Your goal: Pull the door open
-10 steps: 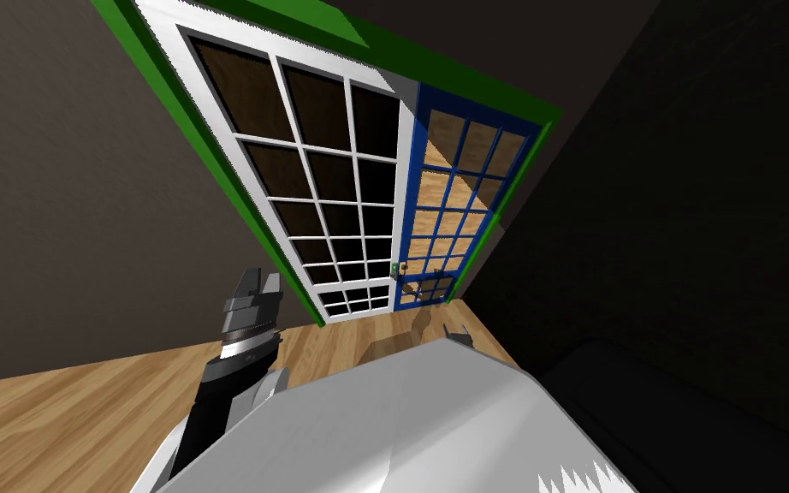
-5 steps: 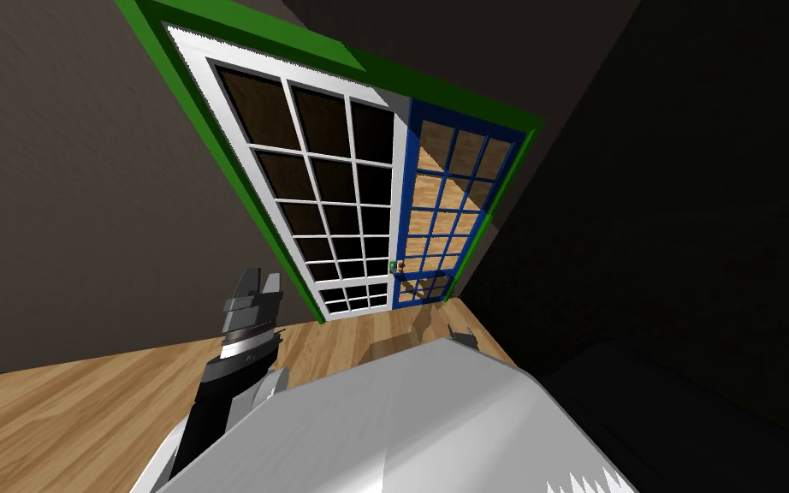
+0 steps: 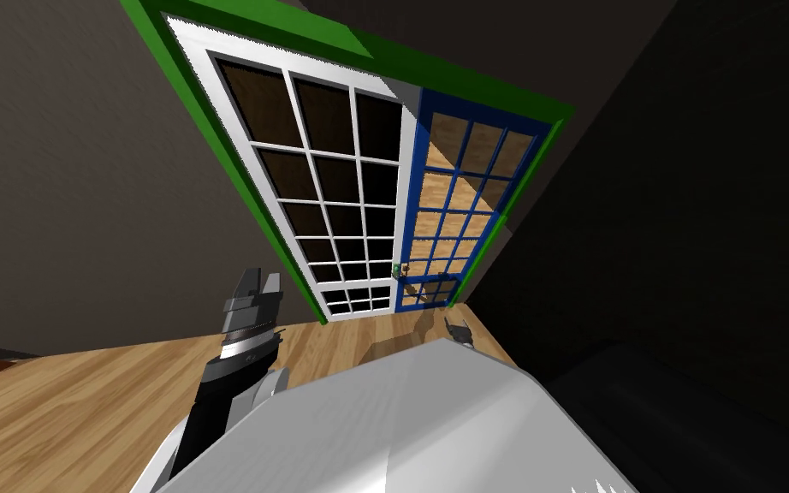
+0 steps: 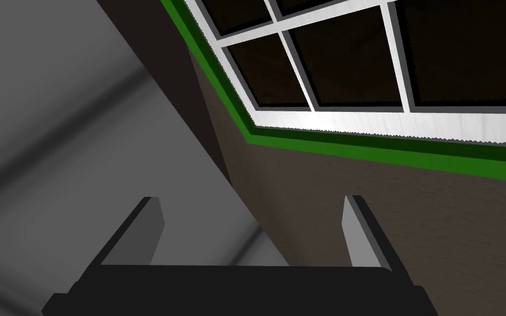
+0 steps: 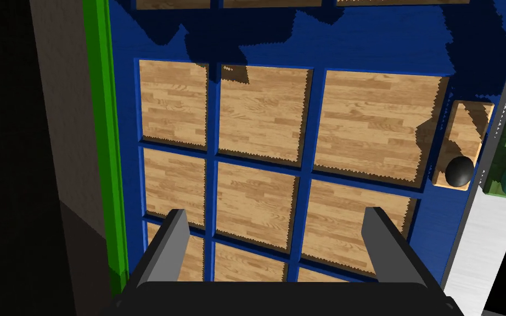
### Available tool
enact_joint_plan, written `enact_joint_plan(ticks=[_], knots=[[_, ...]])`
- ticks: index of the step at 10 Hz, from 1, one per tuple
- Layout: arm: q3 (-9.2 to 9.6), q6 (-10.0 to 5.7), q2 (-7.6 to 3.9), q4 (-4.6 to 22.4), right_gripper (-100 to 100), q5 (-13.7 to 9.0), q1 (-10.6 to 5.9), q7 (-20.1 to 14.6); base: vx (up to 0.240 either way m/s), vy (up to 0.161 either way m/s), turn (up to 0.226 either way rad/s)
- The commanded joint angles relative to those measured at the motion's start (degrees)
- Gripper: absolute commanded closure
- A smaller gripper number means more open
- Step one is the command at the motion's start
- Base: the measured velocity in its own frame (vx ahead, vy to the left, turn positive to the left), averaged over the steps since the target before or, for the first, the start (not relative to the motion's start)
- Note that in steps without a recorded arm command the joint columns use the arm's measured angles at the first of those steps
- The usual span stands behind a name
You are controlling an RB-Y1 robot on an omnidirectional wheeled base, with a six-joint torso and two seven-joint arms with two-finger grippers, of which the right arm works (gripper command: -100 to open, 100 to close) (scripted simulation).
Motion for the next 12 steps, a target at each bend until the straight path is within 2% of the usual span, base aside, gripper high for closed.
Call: enact_joint_plan(ticks=[1,2,5,8,10,11,12], knots=[[0.02,0.78,0.71,-0.9,-100,0.3,-1.48,0.1,0.177,-0.002,0.117],[0.01,0.78,0.76,-0.9,-100,0.3,-1.79,0.1,0.133,0.006,0.066],[0.49,0.61,1.59,-0.6,-100,0.8,-5.46,0.2,0.18,0.013,0.125],[1.04,0.45,2.21,-0.8,-100,1.1,-7.55,0.2,0.146,-0.001,0.082],[1.04,0.45,2.21,-0.8,-100,1.1,-7.55,0.2,0.07,-0.01,0.01],[1.48,0.32,2.71,-1.0,-100,1.3,-9.22,0.3,0.105,-0.003,0.112],[1.74,0.24,2.97,-1.1,-100,1.4,-10.05,0.3,0.17,-0.012,0.159]])
